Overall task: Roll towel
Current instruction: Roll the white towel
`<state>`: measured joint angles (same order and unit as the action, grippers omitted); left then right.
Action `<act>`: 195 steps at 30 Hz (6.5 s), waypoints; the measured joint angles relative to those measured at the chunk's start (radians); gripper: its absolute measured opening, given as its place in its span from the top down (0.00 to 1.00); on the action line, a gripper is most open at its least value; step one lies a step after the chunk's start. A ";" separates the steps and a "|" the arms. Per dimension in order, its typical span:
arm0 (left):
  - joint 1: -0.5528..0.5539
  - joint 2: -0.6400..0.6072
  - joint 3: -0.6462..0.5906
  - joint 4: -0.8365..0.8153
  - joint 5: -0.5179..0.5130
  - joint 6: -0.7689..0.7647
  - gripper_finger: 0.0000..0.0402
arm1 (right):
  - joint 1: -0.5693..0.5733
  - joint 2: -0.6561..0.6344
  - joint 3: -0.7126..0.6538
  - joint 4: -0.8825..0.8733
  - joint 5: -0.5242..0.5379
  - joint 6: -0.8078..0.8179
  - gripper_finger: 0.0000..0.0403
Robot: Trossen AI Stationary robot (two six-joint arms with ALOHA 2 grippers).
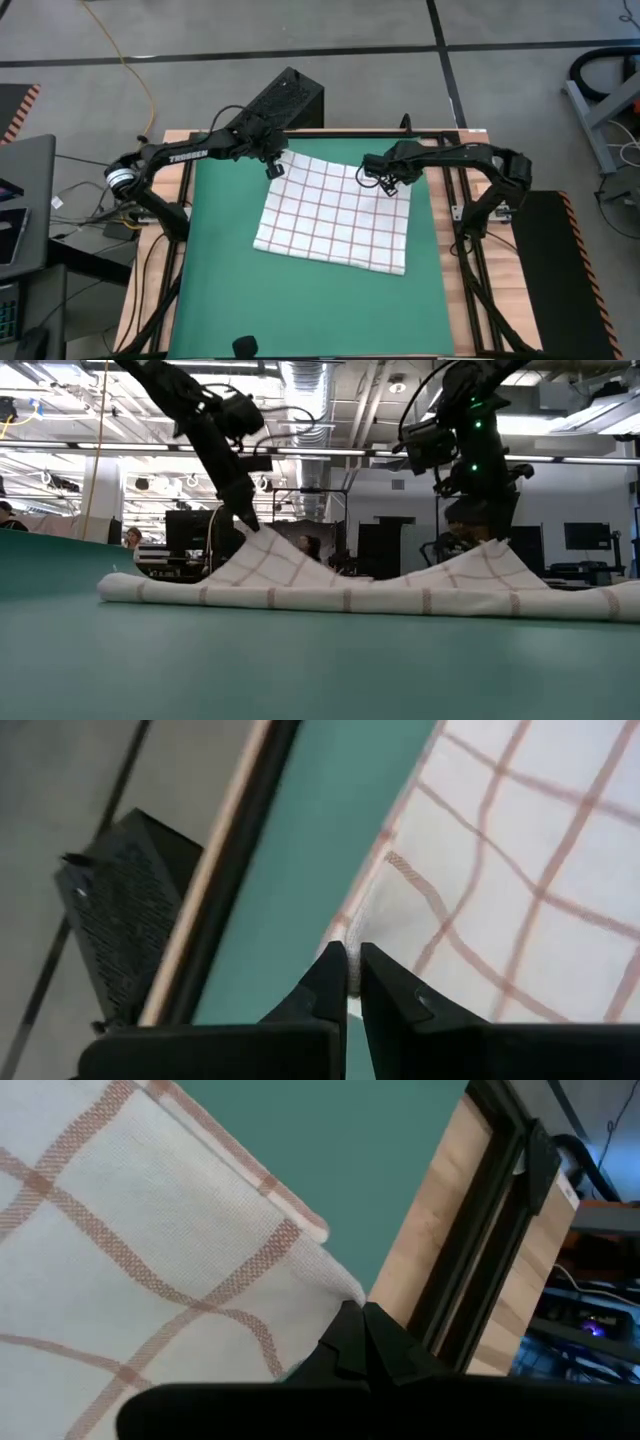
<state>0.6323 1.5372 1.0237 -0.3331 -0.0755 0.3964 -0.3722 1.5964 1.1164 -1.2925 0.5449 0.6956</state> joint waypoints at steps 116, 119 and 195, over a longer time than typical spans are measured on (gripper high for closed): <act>-0.923 0.110 -0.653 0.872 -0.299 -0.862 1.00 | 0.994 0.038 -0.362 1.352 0.319 0.359 0.98; -0.923 0.110 -0.653 0.872 -0.300 -0.863 1.00 | 0.957 0.050 -0.329 1.386 0.307 0.209 0.98; -1.116 -0.324 -0.836 0.703 -0.479 -1.059 1.00 | 0.836 0.417 -0.320 1.794 0.154 0.197 0.98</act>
<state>-0.4835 1.2132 0.1880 0.3700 -0.5544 -0.6626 0.4637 2.0136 0.7963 0.5014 0.6987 0.8928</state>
